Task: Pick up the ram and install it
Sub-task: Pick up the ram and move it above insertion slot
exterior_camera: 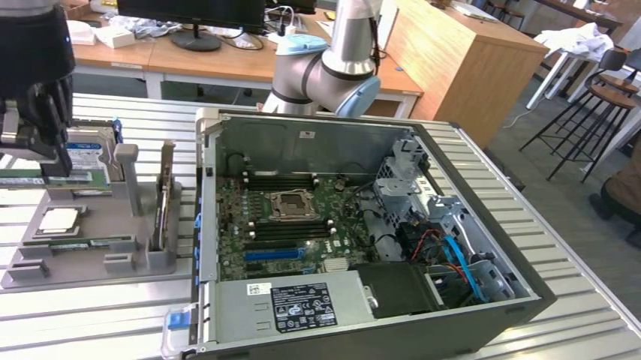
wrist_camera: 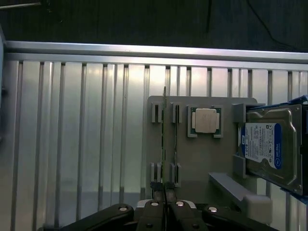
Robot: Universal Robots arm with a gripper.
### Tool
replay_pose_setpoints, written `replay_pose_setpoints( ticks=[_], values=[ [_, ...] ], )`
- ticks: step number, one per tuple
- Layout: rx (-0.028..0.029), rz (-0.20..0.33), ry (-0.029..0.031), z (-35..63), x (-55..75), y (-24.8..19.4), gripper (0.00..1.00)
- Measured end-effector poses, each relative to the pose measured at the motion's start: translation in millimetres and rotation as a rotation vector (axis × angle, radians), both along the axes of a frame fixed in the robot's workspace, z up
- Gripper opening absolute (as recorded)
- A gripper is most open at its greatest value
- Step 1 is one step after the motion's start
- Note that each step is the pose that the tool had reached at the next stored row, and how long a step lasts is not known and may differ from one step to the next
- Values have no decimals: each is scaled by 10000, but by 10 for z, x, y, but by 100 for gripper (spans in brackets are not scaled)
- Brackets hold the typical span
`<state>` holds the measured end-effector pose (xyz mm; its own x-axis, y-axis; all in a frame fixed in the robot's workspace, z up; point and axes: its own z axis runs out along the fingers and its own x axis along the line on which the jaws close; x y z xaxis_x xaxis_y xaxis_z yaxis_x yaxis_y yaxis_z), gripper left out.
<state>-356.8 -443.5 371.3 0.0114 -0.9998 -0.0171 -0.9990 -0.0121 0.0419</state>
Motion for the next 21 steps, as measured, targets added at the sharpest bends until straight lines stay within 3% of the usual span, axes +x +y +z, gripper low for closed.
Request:
replay_pose_setpoints(
  ticks=[12,21],
  values=[
    [-1,0,0,256,0,0,12],
    [1,-1,-2,347,0,0,12]
  ],
)
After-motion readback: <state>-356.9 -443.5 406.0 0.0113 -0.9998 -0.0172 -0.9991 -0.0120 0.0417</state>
